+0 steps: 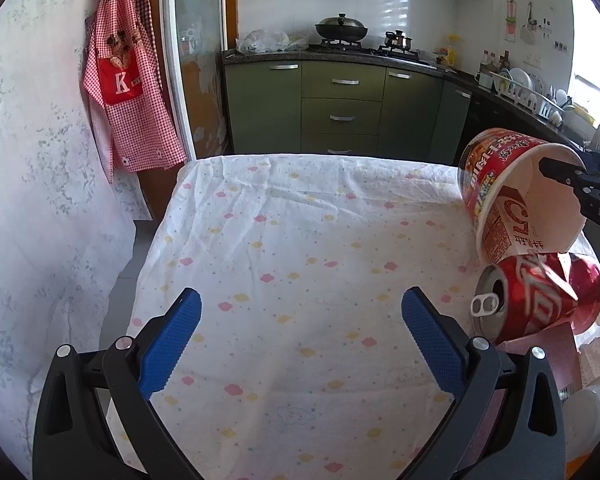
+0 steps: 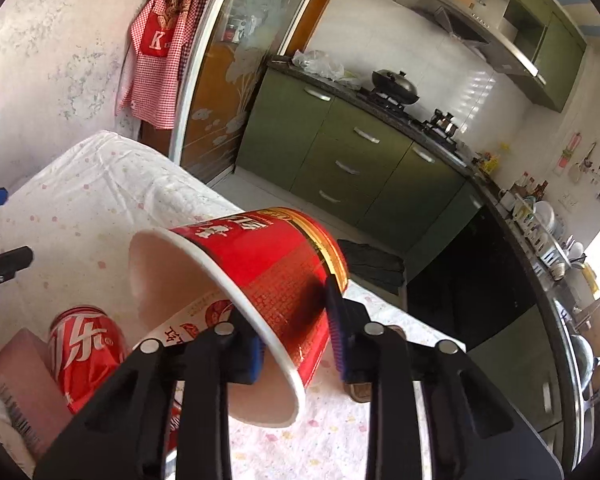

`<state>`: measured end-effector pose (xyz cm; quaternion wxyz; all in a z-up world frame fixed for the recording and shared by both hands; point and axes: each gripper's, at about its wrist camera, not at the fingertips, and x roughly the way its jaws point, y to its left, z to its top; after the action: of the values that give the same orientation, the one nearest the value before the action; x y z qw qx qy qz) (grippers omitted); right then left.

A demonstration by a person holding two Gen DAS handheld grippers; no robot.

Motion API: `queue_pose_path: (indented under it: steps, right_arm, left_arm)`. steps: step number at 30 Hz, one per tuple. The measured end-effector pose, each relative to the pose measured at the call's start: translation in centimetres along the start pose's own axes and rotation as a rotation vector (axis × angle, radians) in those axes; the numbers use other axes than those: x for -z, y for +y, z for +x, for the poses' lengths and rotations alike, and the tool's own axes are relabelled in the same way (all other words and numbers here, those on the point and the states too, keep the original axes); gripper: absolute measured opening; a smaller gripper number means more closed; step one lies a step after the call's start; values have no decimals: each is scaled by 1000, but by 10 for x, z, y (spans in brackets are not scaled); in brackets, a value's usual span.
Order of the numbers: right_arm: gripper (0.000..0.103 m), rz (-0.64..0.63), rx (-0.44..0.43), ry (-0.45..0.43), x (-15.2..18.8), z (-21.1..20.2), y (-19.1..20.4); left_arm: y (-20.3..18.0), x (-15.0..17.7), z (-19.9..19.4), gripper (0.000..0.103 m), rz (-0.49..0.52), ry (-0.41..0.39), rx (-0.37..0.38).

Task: Collect trash
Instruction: 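Grasp the red paper noodle cup rim with the right gripper, then carry the red noodle cup to the yellow bin and release it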

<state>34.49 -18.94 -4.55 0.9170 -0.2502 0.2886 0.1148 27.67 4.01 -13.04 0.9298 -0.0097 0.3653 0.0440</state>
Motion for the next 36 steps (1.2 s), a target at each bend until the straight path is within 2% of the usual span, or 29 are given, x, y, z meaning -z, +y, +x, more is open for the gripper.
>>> queue_pose_path:
  steps: [4,7,11,18,23,28,30,33,36]
  right_arm:
    - [7,9,64,-116,5,-5,-5]
    - [5,-37,177,-259,7,-22,-1]
    - [4,-116,373,-470,11,-51,7]
    - [4,-181,598,-612,8,-71,7]
    - [4,-220,686,-605,-4,-71,2]
    - [4,-190,700,-544,-21,-59,-13]
    - [4,-145,671,-501,-27,-52,-23]
    - [4,-34,567,-420,-38,-40,-45]
    - [4,80,458,-359,-35,-34,-61]
  left_arm:
    - [-1,1,0,99,2,0,-2]
    - [-2,0,1,99,3,4,0]
    - [-6,1,1,99,15,-1,-3]
    - [-8,2,3,99,25,10,3]
    - [-11,3,4,99,35,12,3]
    - [-10,3,7,99,35,21,1]
    - [-10,3,8,99,36,26,0]
    - [-11,4,10,99,43,26,-2]
    - [-10,4,8,99,43,16,-4]
